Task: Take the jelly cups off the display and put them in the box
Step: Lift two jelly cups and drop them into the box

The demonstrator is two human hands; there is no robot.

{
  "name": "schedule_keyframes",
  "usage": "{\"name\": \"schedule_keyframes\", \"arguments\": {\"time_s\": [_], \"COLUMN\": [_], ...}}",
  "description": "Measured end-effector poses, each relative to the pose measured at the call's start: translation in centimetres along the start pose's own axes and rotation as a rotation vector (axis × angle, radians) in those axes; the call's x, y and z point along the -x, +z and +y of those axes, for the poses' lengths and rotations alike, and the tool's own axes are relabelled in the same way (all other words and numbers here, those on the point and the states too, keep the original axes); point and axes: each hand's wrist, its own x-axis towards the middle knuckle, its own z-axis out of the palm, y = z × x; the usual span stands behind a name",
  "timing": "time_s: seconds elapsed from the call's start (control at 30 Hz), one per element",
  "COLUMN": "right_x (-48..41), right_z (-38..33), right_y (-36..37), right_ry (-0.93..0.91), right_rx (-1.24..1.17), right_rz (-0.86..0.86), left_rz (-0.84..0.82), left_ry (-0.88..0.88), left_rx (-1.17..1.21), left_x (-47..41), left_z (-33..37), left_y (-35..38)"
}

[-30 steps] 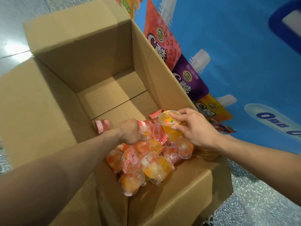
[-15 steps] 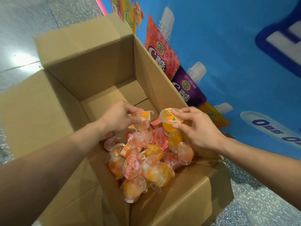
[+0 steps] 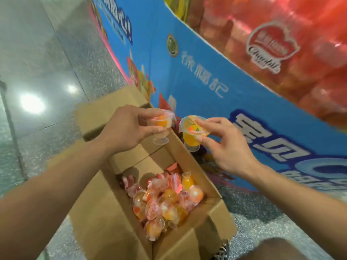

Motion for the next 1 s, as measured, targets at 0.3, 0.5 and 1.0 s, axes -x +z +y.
{"name": "schedule_keyframes", "arguments": {"time_s": [0.3, 0.5, 1.0], "right_x": [5.2, 10.7, 26.1], "right_z": [-14.3, -23.3, -26.4], "right_y": [-17.7, -30.4, -52.3], "right_ry": [0.022, 0.102, 0.319], "right_rx": [-0.09, -0.146, -0.055], "right_rz": [0.139, 0.27, 0.566], "left_rz": [-0.001, -0.079, -0.256], "left_ry": [0.156, 0.325, 0.658], "left_rx": [-0.003, -0.06, 0.007], "left_x": [1.8, 2.4, 4.2], "left_z": [19.9, 34.4, 60.1], "left_y": [-11.1, -15.5, -10.6]}}
